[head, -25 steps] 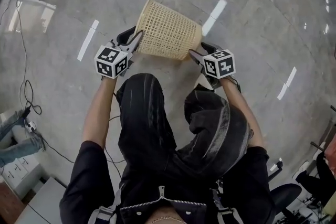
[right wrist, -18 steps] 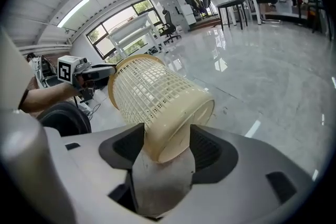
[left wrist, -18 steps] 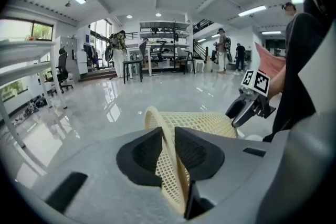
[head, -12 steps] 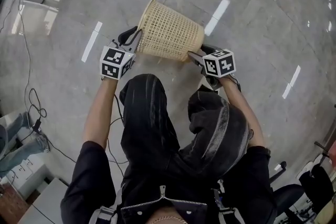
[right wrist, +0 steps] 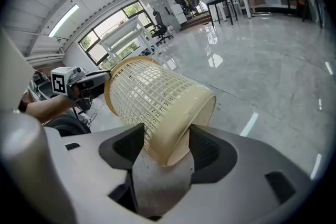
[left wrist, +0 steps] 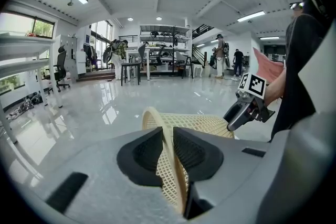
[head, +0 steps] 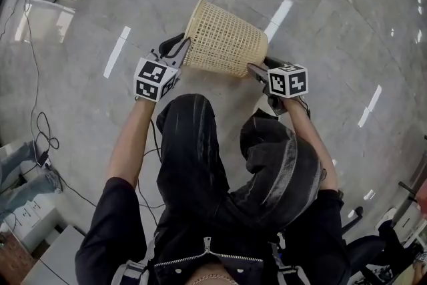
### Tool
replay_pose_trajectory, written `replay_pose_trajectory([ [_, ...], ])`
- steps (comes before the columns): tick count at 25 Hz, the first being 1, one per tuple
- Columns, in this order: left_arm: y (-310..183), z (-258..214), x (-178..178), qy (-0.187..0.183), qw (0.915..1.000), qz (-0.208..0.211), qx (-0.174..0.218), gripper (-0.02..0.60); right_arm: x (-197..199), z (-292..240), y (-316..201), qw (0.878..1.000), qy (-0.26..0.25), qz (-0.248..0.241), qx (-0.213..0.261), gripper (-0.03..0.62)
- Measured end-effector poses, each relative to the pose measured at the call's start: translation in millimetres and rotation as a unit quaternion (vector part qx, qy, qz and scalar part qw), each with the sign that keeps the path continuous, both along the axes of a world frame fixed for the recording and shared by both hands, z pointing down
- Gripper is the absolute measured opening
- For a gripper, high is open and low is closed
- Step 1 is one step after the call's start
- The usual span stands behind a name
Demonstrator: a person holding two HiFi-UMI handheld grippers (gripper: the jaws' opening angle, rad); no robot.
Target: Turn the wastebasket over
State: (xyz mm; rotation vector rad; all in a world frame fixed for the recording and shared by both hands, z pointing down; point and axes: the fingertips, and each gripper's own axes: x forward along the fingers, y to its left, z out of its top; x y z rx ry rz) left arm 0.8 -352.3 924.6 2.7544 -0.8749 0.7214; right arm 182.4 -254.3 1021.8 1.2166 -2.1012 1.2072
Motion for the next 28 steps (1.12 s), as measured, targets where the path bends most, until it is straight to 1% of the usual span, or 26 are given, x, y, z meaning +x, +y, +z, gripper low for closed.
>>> replay_pose_trajectory([
  [6, 5, -2, 36, 0.033, 0.9992, 0.022, -0.003, 0.063, 43, -18, -1, 0.999, 0.023, 0.042, 0.007, 0.256],
  [12, 10, -3, 75, 0.051, 0.9973, 0.052, -0.005, 0.071, 89, -51, -2, 0.994, 0.067, 0.075, 0.041, 0.256],
  [16, 11, -2, 91, 0.056, 0.9959, 0.069, -0.012, 0.074, 113, -80, -10, 0.988, 0.083, 0.103, 0.076, 0.256],
  [19, 17, 9, 97, 0.048, 0.9950, 0.083, -0.029, 0.083, 127, -112, -25, 0.979, 0.098, 0.130, 0.124, 0.255],
  [21, 22, 22, 97, 0.040, 0.9945, 0.087, -0.043, 0.094, 128, -130, -33, 0.973, 0.122, 0.123, 0.152, 0.253],
  [24, 21, 34, 88, 0.044, 0.9947, 0.071, -0.060, 0.097, 115, -141, -42, 0.968, 0.172, 0.076, 0.166, 0.250],
  [26, 21, 38, 81, 0.043, 0.9948, 0.064, -0.066, 0.103, 106, -144, -44, 0.960, 0.210, 0.048, 0.177, 0.230],
  [28, 21, 45, 72, 0.034, 0.9950, 0.060, -0.072, 0.107, 94, -149, -49, 0.955, 0.224, 0.032, 0.192, 0.224],
])
